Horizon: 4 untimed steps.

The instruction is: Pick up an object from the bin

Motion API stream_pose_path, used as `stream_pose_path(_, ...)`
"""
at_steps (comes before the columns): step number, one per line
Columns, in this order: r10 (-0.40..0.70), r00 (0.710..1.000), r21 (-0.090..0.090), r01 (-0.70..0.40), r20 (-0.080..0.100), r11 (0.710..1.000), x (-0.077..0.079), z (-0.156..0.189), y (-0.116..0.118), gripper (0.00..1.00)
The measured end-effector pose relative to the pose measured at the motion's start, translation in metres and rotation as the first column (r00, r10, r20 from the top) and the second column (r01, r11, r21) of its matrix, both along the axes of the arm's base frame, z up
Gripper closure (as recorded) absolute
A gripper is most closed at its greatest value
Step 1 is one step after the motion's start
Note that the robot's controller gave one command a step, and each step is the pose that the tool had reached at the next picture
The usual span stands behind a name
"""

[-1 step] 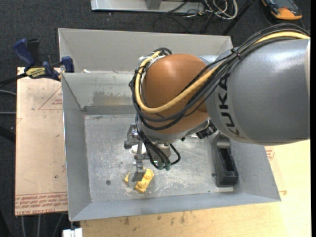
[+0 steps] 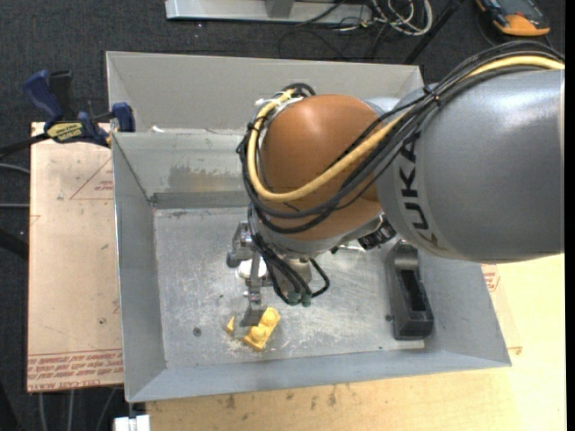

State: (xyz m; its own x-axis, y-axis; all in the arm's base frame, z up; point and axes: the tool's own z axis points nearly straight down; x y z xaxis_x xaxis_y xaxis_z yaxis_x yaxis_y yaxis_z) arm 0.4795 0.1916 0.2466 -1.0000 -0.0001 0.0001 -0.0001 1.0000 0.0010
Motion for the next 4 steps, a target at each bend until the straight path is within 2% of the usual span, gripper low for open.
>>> stream_pose_path(1,0.173,0.985,0.0,-0.173,0.002,0.985,0.008,-0.049,-0.019,0.0)
stream_pose_path(2,0.17,0.986,-0.002,-0.17,-0.003,0.986,0.016,-0.088,-0.091,0.0)
stream_pose_path(3,0.286,0.958,0.0,-0.286,0.0,0.958,0.017,-0.101,-0.074,0.0)
stream_pose_path(4,0.229,0.973,0.001,-0.229,0.013,0.973,0.023,-0.164,-0.063,0.0)
